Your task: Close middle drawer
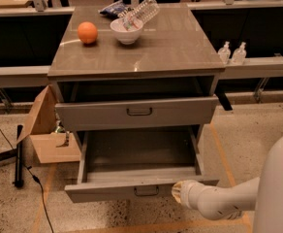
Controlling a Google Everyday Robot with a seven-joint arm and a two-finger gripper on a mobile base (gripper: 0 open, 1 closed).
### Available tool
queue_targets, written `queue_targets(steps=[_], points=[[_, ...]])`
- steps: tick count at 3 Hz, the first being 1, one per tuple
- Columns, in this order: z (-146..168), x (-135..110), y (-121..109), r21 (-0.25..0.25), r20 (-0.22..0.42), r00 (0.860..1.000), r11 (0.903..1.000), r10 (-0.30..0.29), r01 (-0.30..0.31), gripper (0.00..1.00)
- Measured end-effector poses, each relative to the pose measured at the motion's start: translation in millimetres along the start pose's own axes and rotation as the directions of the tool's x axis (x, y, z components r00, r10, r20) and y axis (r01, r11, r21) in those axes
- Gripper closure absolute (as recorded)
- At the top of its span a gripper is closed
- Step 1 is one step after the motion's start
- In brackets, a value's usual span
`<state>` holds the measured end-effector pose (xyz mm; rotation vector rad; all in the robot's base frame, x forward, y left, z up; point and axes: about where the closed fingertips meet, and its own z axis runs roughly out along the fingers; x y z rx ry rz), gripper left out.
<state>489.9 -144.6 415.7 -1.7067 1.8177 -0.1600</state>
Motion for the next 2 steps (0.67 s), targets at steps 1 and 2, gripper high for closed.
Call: queue_targets(steps=[1,2], points=[[6,-1,-34,0.094,-0.006,1.000,0.9955,-0.008,0.008,1.00],[24,-5,-56,0.148,-0.008,1.000,0.9890,-0.008,0.009,1.00]])
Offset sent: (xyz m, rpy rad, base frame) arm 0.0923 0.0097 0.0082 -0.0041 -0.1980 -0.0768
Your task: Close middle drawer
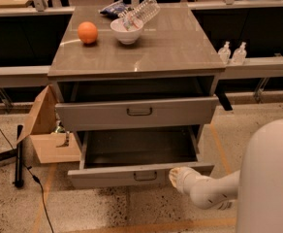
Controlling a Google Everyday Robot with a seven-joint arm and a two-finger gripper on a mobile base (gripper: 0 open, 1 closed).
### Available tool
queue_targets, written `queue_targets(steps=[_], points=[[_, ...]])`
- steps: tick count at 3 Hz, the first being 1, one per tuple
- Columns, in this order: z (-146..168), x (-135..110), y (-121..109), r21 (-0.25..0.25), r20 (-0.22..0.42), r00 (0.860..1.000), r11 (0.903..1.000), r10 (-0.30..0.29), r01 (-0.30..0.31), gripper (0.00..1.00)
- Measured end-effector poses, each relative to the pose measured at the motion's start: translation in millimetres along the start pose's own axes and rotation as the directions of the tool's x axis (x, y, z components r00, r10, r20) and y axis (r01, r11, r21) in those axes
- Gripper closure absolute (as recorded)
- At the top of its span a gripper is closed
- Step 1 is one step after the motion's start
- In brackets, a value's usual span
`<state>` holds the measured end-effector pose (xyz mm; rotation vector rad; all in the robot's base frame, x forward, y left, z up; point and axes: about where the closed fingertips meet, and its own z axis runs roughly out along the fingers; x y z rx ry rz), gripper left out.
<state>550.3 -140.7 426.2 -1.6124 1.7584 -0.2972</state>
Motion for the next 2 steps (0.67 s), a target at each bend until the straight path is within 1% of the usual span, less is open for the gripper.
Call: queue_targets(steps=[2], points=[[55,-11,-14,0.028,0.022,1.000,0.9996,-0.006,0.006,1.00]])
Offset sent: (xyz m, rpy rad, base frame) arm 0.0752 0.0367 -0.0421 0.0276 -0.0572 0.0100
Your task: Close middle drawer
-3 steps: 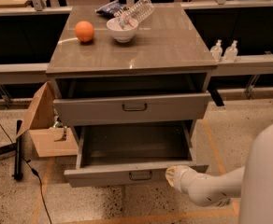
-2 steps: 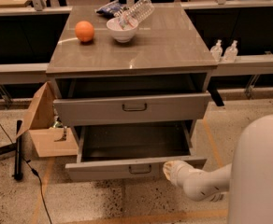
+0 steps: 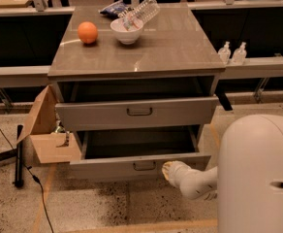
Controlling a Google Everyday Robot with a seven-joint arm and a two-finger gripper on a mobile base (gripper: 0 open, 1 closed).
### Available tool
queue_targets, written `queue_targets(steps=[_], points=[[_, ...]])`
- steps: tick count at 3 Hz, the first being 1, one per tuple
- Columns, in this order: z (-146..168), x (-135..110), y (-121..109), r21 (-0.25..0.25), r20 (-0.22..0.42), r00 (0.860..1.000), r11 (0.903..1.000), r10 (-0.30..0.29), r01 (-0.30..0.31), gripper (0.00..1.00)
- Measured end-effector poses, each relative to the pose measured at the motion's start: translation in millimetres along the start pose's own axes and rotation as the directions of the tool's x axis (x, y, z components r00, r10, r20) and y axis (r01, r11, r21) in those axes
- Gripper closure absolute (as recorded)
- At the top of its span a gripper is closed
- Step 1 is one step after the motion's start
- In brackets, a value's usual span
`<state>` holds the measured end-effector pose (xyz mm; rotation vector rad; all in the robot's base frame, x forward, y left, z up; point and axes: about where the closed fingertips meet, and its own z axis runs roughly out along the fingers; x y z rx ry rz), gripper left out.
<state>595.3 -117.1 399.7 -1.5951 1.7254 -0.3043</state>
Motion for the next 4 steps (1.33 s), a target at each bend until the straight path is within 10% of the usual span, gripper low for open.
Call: queue_targets(steps=[4], points=[[51,19,-45,0.058,-0.024,0.995,0.9936,-0.095,0.097,1.00]])
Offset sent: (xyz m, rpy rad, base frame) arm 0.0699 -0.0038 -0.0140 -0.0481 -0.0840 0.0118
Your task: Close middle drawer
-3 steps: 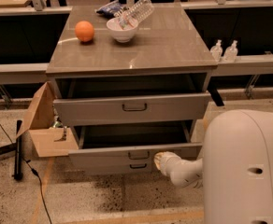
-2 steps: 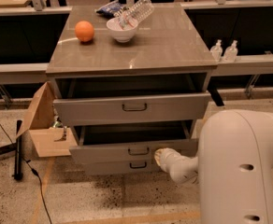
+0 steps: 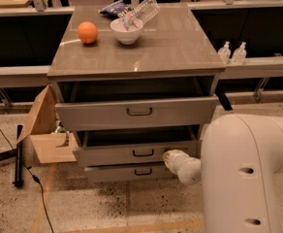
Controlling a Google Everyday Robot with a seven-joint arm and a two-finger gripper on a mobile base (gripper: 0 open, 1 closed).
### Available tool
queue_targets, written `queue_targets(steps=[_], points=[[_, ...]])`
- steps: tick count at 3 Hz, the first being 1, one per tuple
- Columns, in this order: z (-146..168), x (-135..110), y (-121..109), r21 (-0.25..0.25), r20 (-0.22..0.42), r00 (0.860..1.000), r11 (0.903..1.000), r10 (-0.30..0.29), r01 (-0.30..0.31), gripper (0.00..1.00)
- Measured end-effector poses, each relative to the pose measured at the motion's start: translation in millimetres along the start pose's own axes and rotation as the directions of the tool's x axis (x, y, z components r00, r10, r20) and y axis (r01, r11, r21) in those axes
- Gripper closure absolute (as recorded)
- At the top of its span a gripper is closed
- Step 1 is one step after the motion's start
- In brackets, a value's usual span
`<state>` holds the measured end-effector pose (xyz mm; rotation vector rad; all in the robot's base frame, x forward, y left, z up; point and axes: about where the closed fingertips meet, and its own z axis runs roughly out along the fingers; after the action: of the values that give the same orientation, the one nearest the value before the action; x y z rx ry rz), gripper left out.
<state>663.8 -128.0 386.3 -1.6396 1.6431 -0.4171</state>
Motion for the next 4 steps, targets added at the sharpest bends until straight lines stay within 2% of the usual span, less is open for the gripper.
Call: queue_targets(steps=[2,4], points=[[2,15,-11,0.009,-0.019,0.999,0.9992,-0.040,0.040,1.00],[21,24,-23,0.016,-0.027,0.998,0.9978,-0.064,0.065,1.00]])
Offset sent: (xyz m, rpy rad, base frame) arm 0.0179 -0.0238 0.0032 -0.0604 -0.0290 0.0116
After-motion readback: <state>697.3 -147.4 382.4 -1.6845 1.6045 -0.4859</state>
